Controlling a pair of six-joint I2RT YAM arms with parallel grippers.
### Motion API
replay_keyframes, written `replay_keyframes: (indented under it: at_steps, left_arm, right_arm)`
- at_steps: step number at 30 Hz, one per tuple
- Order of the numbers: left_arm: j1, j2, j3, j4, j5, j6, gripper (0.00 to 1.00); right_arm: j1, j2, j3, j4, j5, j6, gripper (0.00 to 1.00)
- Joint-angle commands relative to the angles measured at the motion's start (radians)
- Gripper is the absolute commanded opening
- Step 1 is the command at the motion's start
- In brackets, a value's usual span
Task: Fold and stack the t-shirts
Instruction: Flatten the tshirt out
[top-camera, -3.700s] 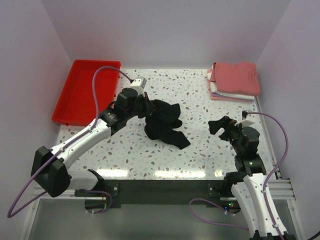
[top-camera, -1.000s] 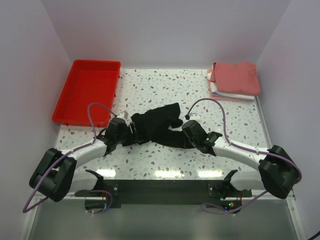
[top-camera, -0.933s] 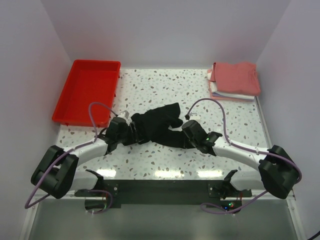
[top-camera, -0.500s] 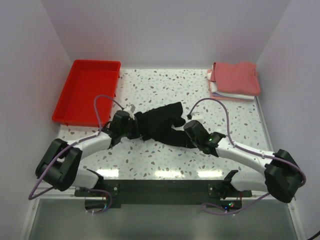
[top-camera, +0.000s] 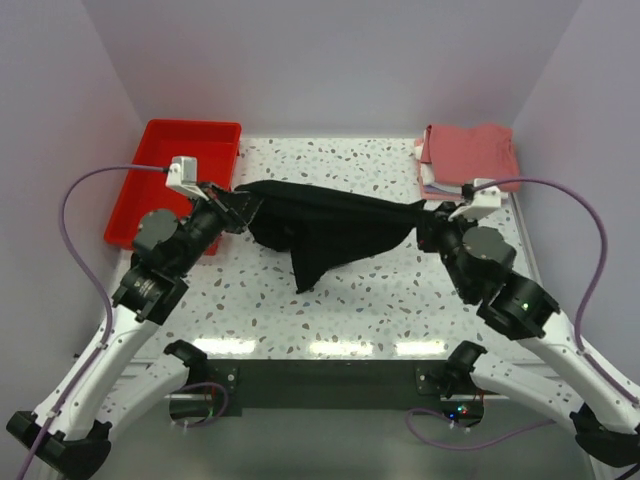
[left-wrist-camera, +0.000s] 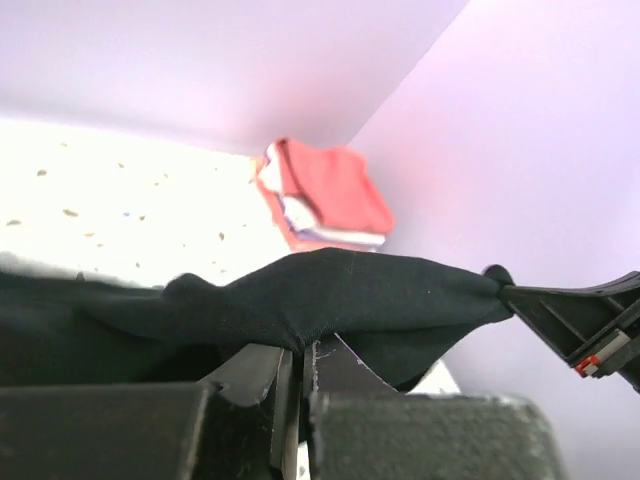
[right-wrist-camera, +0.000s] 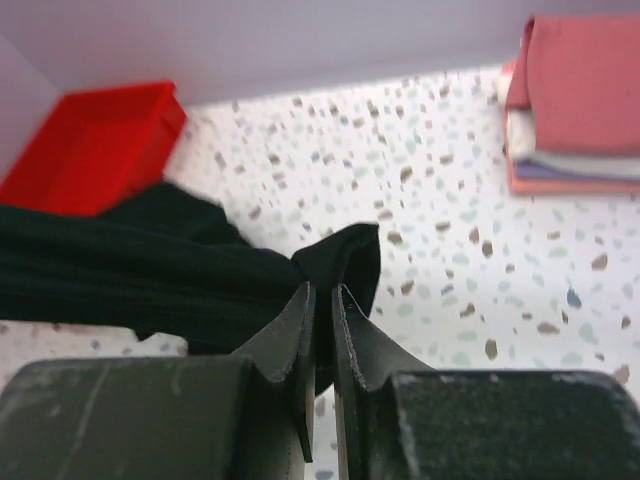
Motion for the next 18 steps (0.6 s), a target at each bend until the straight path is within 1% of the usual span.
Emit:
replay_keyframes:
  at_steps: [1,3,6,7,8,10,12,13,14,15,16,17,18]
  left_arm:
    - [0.001,-0.010,0.111,-0.012,-0.077,0.042,0.00]
    - [0.001,-0.001,0.146,-0.011,-0.070,0.043,0.00]
    - [0.001,0.024,0.220,0.022,-0.001,0.060,0.00]
    - [0.001,0.031,0.266,0.035,0.039,0.071,0.00]
    - [0.001,0.041,0.292,0.034,0.053,0.082,0.00]
    - [0.001,0.064,0.378,0.026,0.087,0.092,0.00]
    - [0.001,0.077,0.438,0.026,0.105,0.111,0.00]
    - [0.001,0.084,0.505,0.025,0.130,0.123,0.00]
    - [0.001,0.088,0.542,0.017,0.136,0.153,0.00]
    - [0.000,0.102,0.582,0.005,0.136,0.161,0.00]
    - [0.001,0.108,0.655,-0.019,0.136,0.171,0.00]
    - [0.001,0.113,0.686,-0.027,0.140,0.181,0.00]
    - [0.001,0.120,0.741,-0.030,0.150,0.187,0.00]
  right_arm:
    - [-0.001,-0.038,0.097,0.044,0.094,-0.117,0.00]
    - [-0.001,-0.050,0.151,0.062,0.076,-0.158,0.00]
    - [-0.001,-0.044,0.248,0.067,-0.013,-0.201,0.00]
    - [-0.001,-0.040,0.274,0.071,-0.071,-0.218,0.00]
    - [-0.001,-0.027,0.324,0.071,-0.088,-0.244,0.00]
    - [-0.001,-0.021,0.370,0.083,-0.102,-0.258,0.00]
    - [-0.001,-0.004,0.452,0.102,-0.150,-0.295,0.00]
    - [0.001,0.006,0.487,0.099,-0.173,-0.305,0.00]
    - [-0.001,0.019,0.566,0.090,-0.243,-0.328,0.00]
    - [-0.001,0.045,0.608,0.067,-0.275,-0.335,0.00]
    - [-0.001,0.057,0.649,0.053,-0.311,-0.339,0.00]
    - [-0.001,0.071,0.729,0.041,-0.332,-0.345,0.00]
    - [-0.001,0.088,0.769,0.007,-0.390,-0.350,0.00]
